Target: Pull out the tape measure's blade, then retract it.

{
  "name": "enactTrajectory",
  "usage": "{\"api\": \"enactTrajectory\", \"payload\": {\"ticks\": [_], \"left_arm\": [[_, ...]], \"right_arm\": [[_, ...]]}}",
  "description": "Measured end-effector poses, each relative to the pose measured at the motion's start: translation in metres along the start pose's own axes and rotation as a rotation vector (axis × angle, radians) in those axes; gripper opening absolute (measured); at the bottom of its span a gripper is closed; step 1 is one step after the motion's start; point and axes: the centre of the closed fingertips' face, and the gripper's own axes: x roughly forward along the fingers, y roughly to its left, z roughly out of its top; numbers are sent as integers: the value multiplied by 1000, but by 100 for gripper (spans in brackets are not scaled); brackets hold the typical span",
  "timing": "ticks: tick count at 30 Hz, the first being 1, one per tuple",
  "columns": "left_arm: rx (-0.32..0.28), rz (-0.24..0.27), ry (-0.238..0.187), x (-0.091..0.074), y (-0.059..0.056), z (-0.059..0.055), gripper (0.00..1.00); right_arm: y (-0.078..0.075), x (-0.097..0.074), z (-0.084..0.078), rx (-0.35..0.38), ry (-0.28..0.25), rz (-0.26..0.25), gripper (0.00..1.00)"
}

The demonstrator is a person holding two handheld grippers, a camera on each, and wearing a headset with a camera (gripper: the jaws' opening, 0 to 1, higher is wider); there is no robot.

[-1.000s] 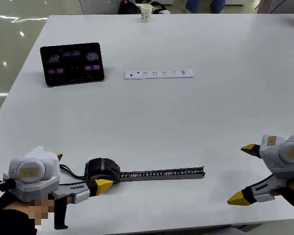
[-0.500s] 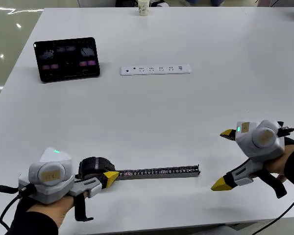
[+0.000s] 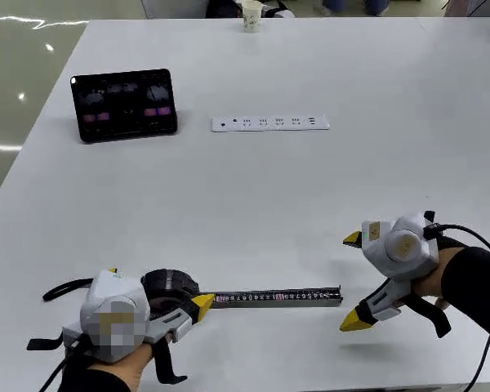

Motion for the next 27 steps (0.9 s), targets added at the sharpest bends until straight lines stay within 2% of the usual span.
{"api": "enactTrajectory", "payload": {"ticks": [4, 8, 11, 12, 16, 25, 27], "left_arm": [[-21, 6, -10, 4, -5, -6, 99], [-77, 17, -23, 6, -4, -4, 99], [-66, 21, -29, 7, -4, -2, 99], [-70, 22, -30, 8, -4, -1, 99], [-96, 28, -40, 9, -4, 1, 99], [-102, 32, -49, 9, -5, 2, 95], [-101, 32, -47, 10, -5, 1, 94]], "right_arm": [[-1, 4, -2, 9, 7, 3, 79], [2, 9, -7, 9, 26, 24, 69], [6, 9, -7, 0, 31, 44, 57], [9, 9, -6, 1, 32, 60, 52], [16, 11, -7, -8, 51, 94, 39], [20, 15, -8, -48, 70, 96, 24], [20, 16, -10, -58, 81, 94, 17]]}}
